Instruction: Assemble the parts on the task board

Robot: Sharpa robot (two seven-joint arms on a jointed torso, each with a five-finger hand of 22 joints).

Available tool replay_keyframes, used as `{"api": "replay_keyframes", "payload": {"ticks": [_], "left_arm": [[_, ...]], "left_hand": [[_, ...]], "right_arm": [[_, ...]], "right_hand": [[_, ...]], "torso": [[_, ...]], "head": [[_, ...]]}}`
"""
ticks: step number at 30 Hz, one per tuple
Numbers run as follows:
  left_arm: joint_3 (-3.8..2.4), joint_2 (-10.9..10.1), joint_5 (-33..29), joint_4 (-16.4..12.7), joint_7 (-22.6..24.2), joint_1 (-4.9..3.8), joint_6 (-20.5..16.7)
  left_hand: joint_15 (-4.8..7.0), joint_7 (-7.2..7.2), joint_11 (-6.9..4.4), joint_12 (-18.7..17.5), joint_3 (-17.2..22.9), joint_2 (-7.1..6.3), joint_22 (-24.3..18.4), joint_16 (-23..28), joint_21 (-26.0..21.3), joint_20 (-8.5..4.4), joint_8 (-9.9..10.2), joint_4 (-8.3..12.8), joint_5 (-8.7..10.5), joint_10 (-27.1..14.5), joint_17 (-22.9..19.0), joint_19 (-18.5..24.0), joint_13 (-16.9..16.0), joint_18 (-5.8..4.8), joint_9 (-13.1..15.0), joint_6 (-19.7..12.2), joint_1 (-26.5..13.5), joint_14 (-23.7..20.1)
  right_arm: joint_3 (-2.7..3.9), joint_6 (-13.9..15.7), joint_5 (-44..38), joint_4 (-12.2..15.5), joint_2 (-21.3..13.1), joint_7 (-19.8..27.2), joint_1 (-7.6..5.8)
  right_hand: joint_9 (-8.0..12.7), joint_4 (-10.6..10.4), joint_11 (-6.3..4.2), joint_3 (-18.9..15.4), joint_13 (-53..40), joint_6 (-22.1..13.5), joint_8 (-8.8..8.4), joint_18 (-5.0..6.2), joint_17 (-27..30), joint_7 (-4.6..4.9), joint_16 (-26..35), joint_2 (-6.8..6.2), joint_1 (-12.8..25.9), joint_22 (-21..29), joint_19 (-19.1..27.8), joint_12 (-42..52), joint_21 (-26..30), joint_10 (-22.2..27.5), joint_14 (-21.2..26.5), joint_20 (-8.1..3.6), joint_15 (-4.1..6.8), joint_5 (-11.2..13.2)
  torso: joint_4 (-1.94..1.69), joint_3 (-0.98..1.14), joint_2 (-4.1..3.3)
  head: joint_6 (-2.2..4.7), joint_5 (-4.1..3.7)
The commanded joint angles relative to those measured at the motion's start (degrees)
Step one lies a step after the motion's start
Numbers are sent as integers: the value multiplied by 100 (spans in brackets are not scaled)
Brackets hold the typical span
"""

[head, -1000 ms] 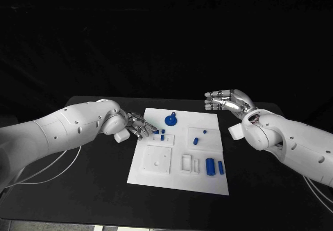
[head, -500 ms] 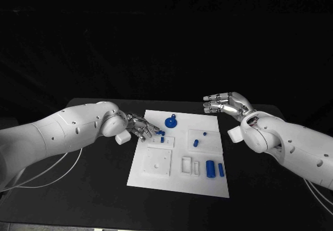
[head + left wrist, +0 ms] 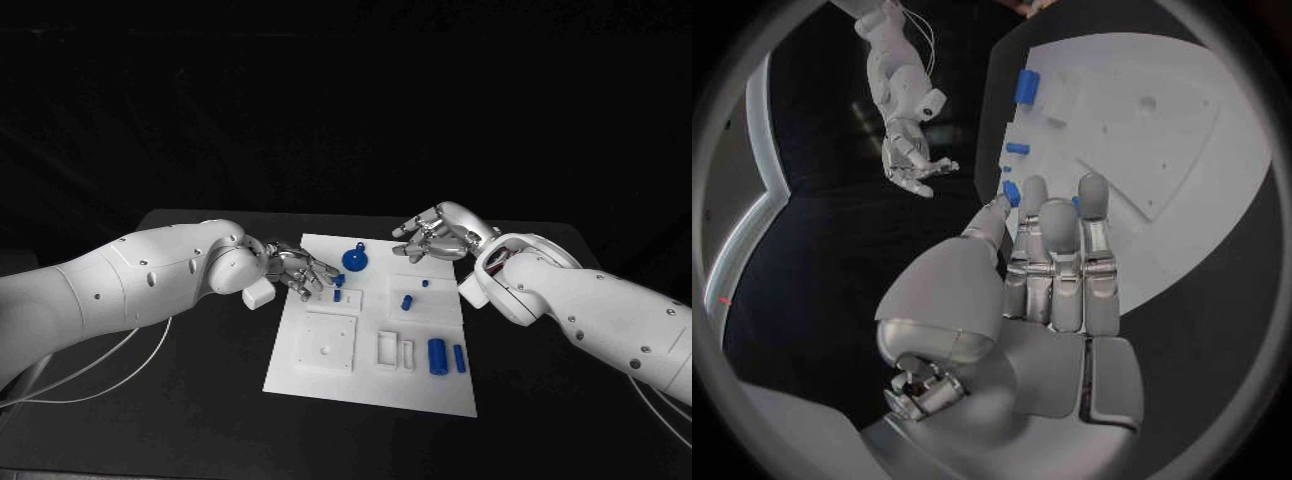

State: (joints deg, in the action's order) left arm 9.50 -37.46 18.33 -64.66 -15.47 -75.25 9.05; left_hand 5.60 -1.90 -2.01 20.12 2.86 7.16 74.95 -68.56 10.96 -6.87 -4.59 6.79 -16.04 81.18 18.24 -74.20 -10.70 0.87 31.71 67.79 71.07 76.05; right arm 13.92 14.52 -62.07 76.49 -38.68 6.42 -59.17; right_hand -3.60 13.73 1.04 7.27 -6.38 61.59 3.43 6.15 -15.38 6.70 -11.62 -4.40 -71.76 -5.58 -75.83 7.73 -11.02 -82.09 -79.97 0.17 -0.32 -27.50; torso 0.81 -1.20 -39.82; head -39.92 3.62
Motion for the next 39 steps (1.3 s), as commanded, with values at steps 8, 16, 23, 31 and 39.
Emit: {"api": "replay_keyframes", "payload": {"ticks": [8, 16, 23, 31, 39], "left_arm": [[-63, -88, -256, -291, 223, -8, -106], [-75, -109, -245, -455, 215, -8, -128], [-78, -105, -199, -501, 207, -7, -133], [-78, -97, -166, -516, 191, -7, -123], [-78, -82, -136, -525, 173, -7, -122]], "left_hand": [[22, -5, -17, 8, 723, 36, 105, 31, 27, -9, 5, 744, -40, 41, 13, 17, -7, 8, 8, 51, 5, 4], [22, -6, -21, 3, 731, 41, 105, 31, 39, -11, 14, 756, -49, 47, 21, 14, -4, 11, 12, 58, 2, 13], [22, -6, -21, 1, 732, 40, 105, 32, 43, -10, 16, 760, -49, 49, 23, 14, -4, 13, 13, 59, -1, 14], [22, -7, -22, -1, 734, 44, 105, 35, 52, -10, 20, 766, -52, 52, 26, 12, -3, 17, 15, 61, -4, 18], [22, -7, -22, -1, 734, 44, 105, 35, 52, -10, 20, 766, -52, 52, 26, 12, -3, 17, 15, 61, -4, 18]], "right_arm": [[5, -588, -2089, 244, 245, -977, -51], [4, -771, -2469, 352, 399, -1488, -55], [-2, -1013, -2482, 426, 456, -1620, -55], [-33, -1067, -2494, 409, 540, -1711, -54], [-56, -1081, -2514, 395, 594, -1793, -54]], "right_hand": [[-2, 107, -123, -1140, -4536, -160, 17, -16, -5448, -63, -3332, 371, -115, -1787, -431, 4233, -2238, 862, 282, -467, 362, 56], [-3, -279, -92, -1040, -5814, -209, 16, 187, -5981, -49, -4569, 159, -149, -3029, -10, 5360, -3185, 561, 44, -412, 324, 155], [-1, -508, -92, -927, -6071, -156, 10, 218, -6011, -54, -4802, 54, -200, -3660, -50, 5505, -3020, 478, 14, -405, 329, 150], [-2, -619, -96, -905, -6169, -127, 14, 221, -6053, -69, -4916, 43, -178, -4091, -135, 5590, -2774, 442, -14, -409, 326, 151], [-2, -760, -111, -890, -6225, -84, 13, 215, -6075, -88, -4965, 28, -158, -4344, -213, 5642, -2616, 402, -46, -423, 340, 158]], "torso": [[2, -13, -3], [14, -13, -10], [14, -1, -12], [12, 3, -12], [14, -1, -12]], "head": [[49, 0], [62, 6], [60, 6], [57, 5], [51, 12]]}}
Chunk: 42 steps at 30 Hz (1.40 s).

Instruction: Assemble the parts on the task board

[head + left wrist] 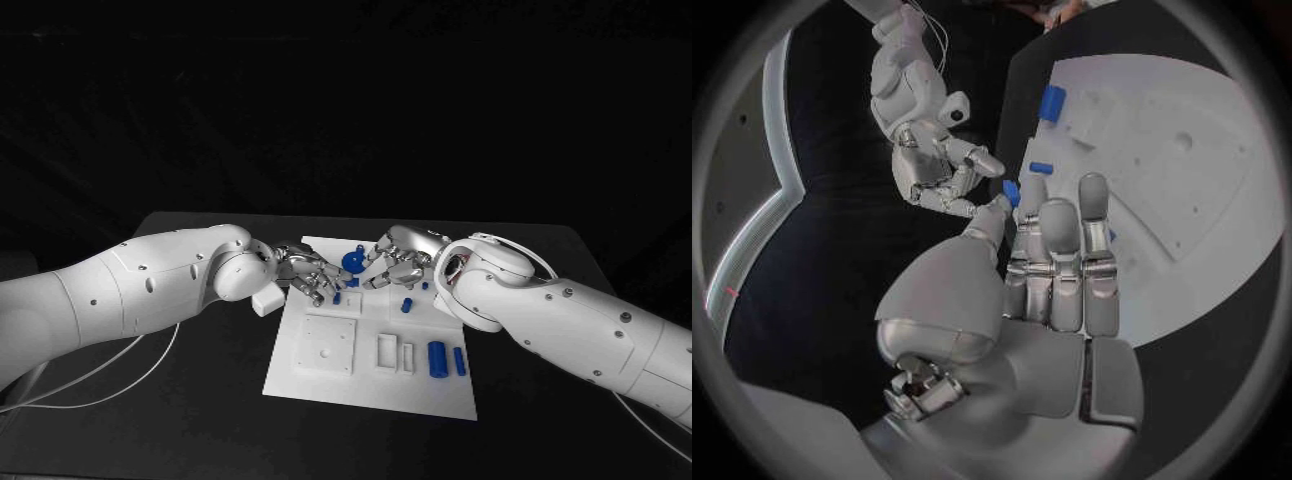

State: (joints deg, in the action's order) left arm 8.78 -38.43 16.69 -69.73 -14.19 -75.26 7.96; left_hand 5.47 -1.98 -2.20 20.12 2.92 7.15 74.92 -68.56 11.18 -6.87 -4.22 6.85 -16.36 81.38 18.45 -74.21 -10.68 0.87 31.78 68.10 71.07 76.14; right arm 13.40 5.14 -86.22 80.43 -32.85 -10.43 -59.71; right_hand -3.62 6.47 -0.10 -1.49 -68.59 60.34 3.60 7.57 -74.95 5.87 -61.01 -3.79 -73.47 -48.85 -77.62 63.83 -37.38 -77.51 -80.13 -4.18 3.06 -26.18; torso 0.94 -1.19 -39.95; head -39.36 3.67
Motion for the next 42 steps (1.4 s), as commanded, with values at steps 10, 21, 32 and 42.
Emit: {"api": "replay_keyframes", "payload": {"ticks": [10, 21, 32, 42], "left_arm": [[-6, 25, 67, -12, 33, -6, -12], [-6, 40, 109, -14, 8, -6, 4], [-6, 58, 123, -23, -7, -6, 22], [-6, 67, 129, -19, -25, -6, 39]], "left_hand": [[35, 1, -3, -4, 729, 44, 108, 37, 38, -9, -14, 767, -19, 32, 9, 14, -4, 19, 11, 32, -5, 11], [35, 0, -4, -6, 731, 48, 108, 39, 46, -9, -11, 771, -20, 31, 13, 13, -4, 21, 12, 30, -4, 14], [35, 0, -4, -7, 730, 48, 107, 40, 52, -9, -11, 774, -19, 31, 16, 14, -5, 23, 14, 30, -5, 15], [35, 0, -4, -7, 730, 48, 107, 41, 56, -9, -11, 776, -19, 31, 18, 15, -5, 24, 15, 30, -5, 16]], "right_arm": [[-55, -299, -38, 18, 55, -108, 1], [-93, -275, -4, 8, 105, -92, 2], [-114, -227, 17, -20, 165, -80, 2], [-152, -252, 27, -66, 184, -73, 2]], "right_hand": [[0, -101, -2, -16, -84, 98, -4, 67, -151, -20, -68, -49, 18, -359, -109, 92, 240, -82, -44, 7, 8, 42], [0, -137, -6, 3, -109, 124, -3, 66, -165, -25, -99, -18, 51, -533, -150, 114, 353, -94, -56, 4, 9, 54], [3, -90, -22, 261, -138, 189, -6, 60, -178, -43, -126, 58, 83, -687, -201, 143, 452, -120, -77, -9, 22, 198], [3, 35, -39, 832, -162, 283, -6, 43, -185, -65, -128, 70, 212, -915, -257, 153, 625, -129, -80, -23, 36, 425]], "torso": [[0, 1, 2], [2, 0, 2], [0, 0, 1], [4, -1, 2]], "head": [[-9, 7], [-18, 6], [-26, 3], [-40, 6]]}}
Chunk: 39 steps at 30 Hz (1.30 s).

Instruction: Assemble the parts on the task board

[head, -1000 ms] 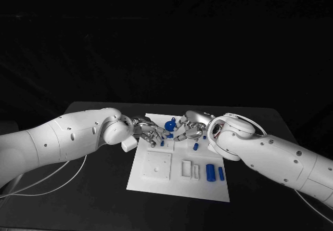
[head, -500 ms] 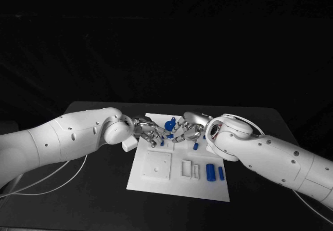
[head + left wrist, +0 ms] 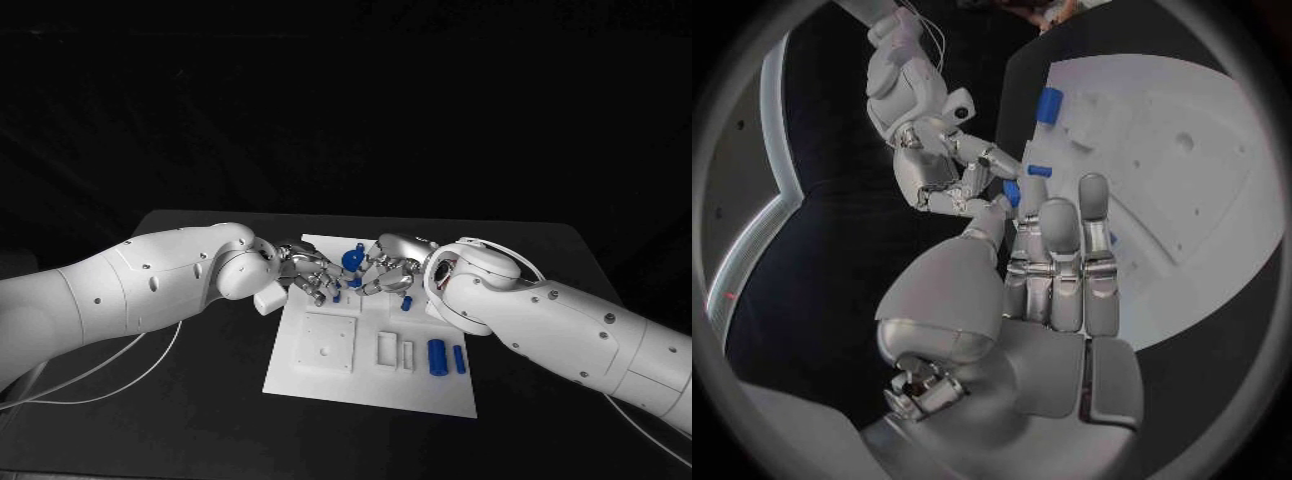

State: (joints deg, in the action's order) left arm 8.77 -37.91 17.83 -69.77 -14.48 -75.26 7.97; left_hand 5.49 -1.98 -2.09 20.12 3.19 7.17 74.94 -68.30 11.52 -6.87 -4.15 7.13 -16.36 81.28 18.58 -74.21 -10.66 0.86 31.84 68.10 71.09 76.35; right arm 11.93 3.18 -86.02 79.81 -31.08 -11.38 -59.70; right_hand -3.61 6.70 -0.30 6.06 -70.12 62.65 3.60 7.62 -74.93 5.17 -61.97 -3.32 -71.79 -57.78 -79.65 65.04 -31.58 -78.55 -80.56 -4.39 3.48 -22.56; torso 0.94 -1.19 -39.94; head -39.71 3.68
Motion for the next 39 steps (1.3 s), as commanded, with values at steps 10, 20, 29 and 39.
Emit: {"api": "replay_keyframes", "payload": {"ticks": [10, 20, 29, 39], "left_arm": [[-6, 24, 15, -14, -12, -6, 61], [-6, 40, 16, -10, -36, -6, 71], [-6, 55, 37, -4, -69, -6, 79], [-6, 56, 69, 0, -103, -6, 103]], "left_hand": [[33, -1, -14, -9, 700, 47, 103, 19, 30, -7, -17, 750, -18, 41, 11, 16, -7, 26, 10, 29, -10, -7], [33, -1, -14, -9, 700, 47, 103, 19, 30, -7, -17, 750, -18, 41, 11, 16, -7, 26, 10, 29, -10, -7], [32, -2, -13, -11, 700, 49, 104, 23, 39, -7, -16, 753, -18, 40, 15, 16, -7, 28, 10, 26, -9, -9], [31, -2, -13, -12, 699, 50, 104, 25, 46, -6, -16, 753, -15, 38, 18, 18, -6, 29, 11, 26, -6, -10]], "right_arm": [[-32, -25, 9, -24, 29, 26, 1], [-41, 8, 33, -28, 43, 37, 1], [-45, 20, 50, -25, 49, 52, 1], [-49, 146, 55, -31, 52, 77, 1]], "right_hand": [[1, 47, -22, 297, -14, 76, -5, 33, -189, -1, -32, 4, 115, -129, -84, 32, 117, -30, -40, -6, -4, 183], [1, 23, -27, 291, -23, 97, -4, 29, -194, -11, -46, -2, 146, -167, -106, 45, 115, -44, -52, -10, 1, 174], [2, 15, -53, 453, -33, 188, -6, 3, -197, -43, -53, 55, 145, -237, -134, 54, 125, -59, -63, -29, 20, 191], [-6, 215, -120, 1834, -50, 699, 3, -87, -197, -160, -32, 124, 267, -393, -158, 36, 158, -99, -64, -101, 86, 718]], "torso": [[2, 2, 0], [3, 1, -3], [2, 1, 1], [4, 2, -2]], "head": [[-9, 1], [-20, 9], [-29, 11], [-40, -2]]}}
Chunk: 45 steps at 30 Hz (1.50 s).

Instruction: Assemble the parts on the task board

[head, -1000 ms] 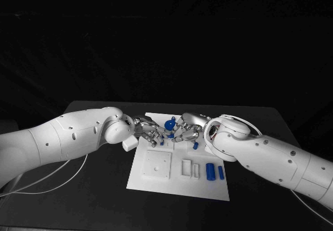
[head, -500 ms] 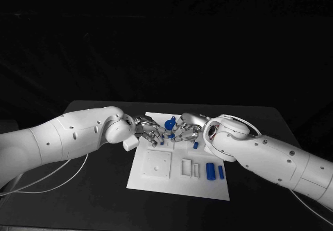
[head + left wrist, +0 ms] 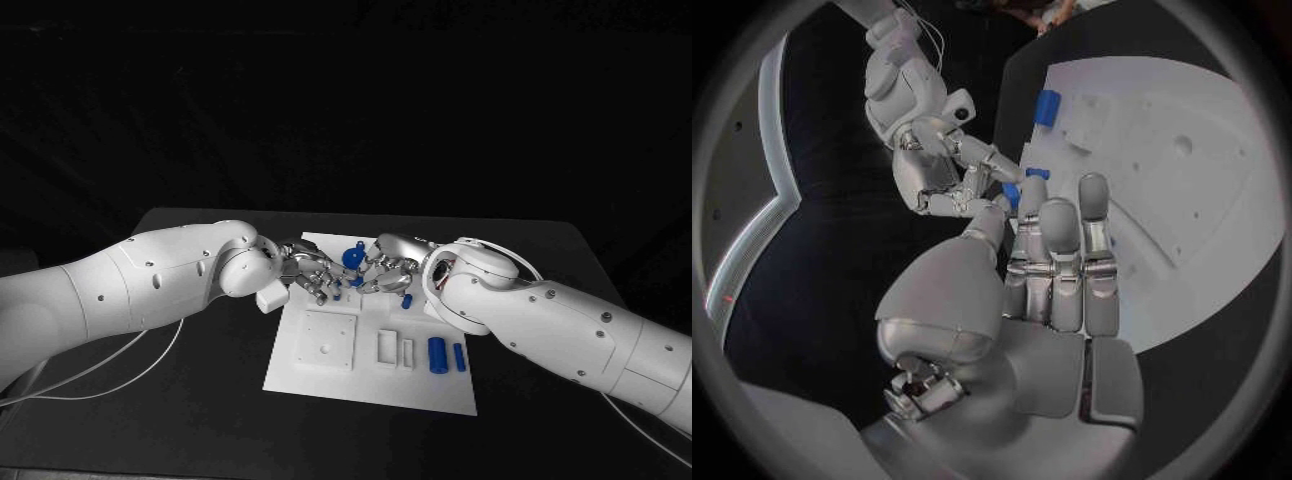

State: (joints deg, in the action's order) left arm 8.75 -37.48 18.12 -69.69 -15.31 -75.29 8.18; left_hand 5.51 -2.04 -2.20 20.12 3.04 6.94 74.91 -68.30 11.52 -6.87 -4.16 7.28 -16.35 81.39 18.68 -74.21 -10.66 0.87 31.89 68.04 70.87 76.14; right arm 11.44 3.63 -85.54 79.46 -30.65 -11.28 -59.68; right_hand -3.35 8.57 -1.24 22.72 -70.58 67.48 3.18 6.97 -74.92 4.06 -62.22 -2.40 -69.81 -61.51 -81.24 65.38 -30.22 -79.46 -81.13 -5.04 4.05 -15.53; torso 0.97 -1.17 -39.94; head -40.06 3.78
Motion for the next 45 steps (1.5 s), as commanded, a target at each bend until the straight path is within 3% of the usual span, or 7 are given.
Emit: {"api": "replay_keyframes", "payload": {"ticks": [1, 12, 16, 20, 31, 39, 45], "left_arm": [[-4, 13, 41, -9, -27, -4, 89], [-4, 25, -23, -19, -17, -4, 130], [-4, 21, -141, -24, 25, -4, 117], [-4, 10, -237, -29, 63, -4, 139], [-3, 0, -318, -35, 64, -5, 250], [-3, 0, -363, -39, 66, -4, 327], [-3, -4, -432, -36, 85, -4, 360]], "left_hand": [[29, 4, -2, -13, 714, 73, 107, 26, 49, -6, -14, 738, -15, 26, 9, 18, -7, 29, 6, 32, 17, 11], [8, -17, 20, -38, 662, 71, 99, 50, 41, 13, 23, 682, 111, -29, 4, 47, 4, 26, -65, -57, 6, -22], [-45, -83, 76, -44, 345, 63, 57, 59, -13, 61, 60, 339, 1095, -156, 3, 65, -8, 7, -498, -470, -202, -50], [-84, -239, 144, 12, -158, -185, 9, 64, -80, 94, 62, -174, 1360, -230, 3, 68, -54, 15, -1155, -721, -707, -81], [-110, -272, 176, 36, -638, -406, -41, 54, -288, 119, 11, -926, 1359, -277, 49, -11, -79, 21, -2710, -562, -569, -126], [-117, -283, 184, 29, -641, -443, -13, 56, -320, 123, 22, -958, 1359, -286, 55, -16, -75, 21, -2772, -579, -583, -140], [-98, -207, 144, 49, -340, -100, 3, 46, -332, 120, -67, -668, 1323, -304, 57, -20, -87, 22, -2708, -337, -152, -139]], "right_arm": [[0, 115, 8, 3, 9, 68, -1], [-10, 187, -4, -20, 33, 56, 0], [-17, 212, -18, -34, 40, 39, 1], [-25, 246, -28, -44, 41, 25, 3], [-31, 414, -30, -35, 33, -46, 13], [-31, 415, -26, -40, 30, -71, 19], [-31, 388, -24, -55, 27, -73, 22]], "right_hand": [[-33, 48, -33, 263, -4, 253, 44, -33, -200, -58, -5, 18, 109, -42, -3, -4, 29, -16, -8, -43, 36, 21], [-33, 152, -47, 382, -16, 361, 43, -61, -199, -81, 14, 29, 154, -143, -22, -27, 81, -40, -10, -61, 51, 96], [-33, 178, -49, 381, -15, 379, 44, -68, -201, -85, 15, 41, 161, -164, -29, -37, 96, -43, -9, -65, 53, 102], [-32, 210, -54, 369, -16, 402, 43, -77, -200, -91, 19, 45, 168, -180, -35, -41, 129, -49, -9, -69, 56, 108], [-32, 248, -60, 358, 3, 430, 43, -80, -191, -97, 40, 51, 176, -207, -45, -71, 189, -52, -7, -74, 61, 117], [-33, 253, -61, 359, 3, 432, 44, -82, -190, -98, 42, 56, 178, -215, -49, -73, 192, -52, -5, -74, 61, 130], [-33, 253, -61, 359, 3, 432, 44, -82, -190, -98, 42, 56, 178, -215, -49, -73, 192, -52, -5, -74, 61, 130]], "torso": [[0, 0, -2], [-2, 0, 1], [-4, 1, 0], [-2, 0, -2], [-2, -2, 0], [0, -2, 1], [1, -4, 1]], "head": [[-7, -14], [-7, -19], [-6, -21], [-10, -25], [-13, -28], [-15, -29], [-16, -39]]}}
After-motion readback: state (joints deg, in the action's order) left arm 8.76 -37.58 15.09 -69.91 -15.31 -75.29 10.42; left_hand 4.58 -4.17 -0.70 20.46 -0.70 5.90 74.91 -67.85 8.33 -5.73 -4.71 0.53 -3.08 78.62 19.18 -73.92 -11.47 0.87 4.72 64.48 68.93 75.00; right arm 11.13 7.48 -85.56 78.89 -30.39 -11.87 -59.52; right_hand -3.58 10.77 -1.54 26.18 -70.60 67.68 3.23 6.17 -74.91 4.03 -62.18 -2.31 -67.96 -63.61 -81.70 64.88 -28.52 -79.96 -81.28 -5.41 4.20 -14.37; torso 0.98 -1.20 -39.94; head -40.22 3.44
